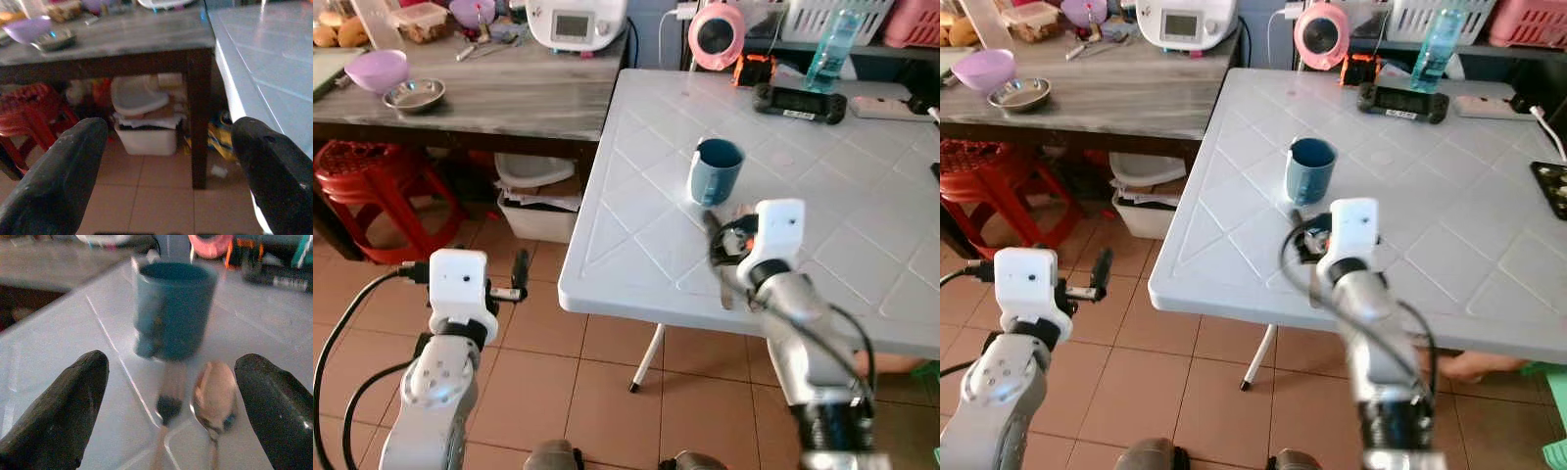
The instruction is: Setting the table
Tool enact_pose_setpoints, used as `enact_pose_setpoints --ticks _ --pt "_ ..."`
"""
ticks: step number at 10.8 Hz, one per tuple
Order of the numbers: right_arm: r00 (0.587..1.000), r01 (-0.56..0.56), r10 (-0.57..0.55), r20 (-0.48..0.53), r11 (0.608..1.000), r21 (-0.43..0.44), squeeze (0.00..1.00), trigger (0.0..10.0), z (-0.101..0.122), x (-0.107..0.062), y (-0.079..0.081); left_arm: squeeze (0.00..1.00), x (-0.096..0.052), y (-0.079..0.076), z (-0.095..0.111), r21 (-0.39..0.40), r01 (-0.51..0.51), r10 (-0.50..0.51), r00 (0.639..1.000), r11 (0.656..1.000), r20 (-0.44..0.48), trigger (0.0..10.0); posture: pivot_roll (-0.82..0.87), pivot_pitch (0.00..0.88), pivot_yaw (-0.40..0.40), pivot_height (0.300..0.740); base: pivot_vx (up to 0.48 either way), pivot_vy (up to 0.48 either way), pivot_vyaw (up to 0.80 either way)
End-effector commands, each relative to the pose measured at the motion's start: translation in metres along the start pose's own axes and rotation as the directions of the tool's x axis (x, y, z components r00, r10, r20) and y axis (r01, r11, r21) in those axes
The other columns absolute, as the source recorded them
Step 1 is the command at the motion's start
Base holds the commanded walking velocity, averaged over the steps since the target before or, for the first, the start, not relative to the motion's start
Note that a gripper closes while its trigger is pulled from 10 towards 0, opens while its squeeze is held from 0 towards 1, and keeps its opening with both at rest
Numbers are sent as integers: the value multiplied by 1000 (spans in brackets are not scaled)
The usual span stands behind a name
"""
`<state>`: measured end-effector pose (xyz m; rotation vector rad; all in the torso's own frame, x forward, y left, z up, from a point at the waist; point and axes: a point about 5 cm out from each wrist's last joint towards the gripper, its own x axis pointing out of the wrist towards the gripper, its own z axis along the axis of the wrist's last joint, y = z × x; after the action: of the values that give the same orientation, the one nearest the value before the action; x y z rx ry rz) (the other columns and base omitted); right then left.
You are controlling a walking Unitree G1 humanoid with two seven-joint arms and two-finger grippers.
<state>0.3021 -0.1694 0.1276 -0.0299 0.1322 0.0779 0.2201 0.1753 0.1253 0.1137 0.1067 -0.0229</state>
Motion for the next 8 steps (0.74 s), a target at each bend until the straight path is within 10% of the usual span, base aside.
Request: enact_pose_setpoints --ticks 1,8 --pt "998 33 -32 -47 999 24 0 10000 -4 2 -10 0 -2 -1 4 7 14 -14 1000 1000 4 10000 89 70 37 740 0 0 0" --pt "993 -2 10 -114 998 64 0 10000 -4 6 -7 0 -3 -6 0 28 73 -72 997 997 -41 10000 96 75 32 740 0 0 0"
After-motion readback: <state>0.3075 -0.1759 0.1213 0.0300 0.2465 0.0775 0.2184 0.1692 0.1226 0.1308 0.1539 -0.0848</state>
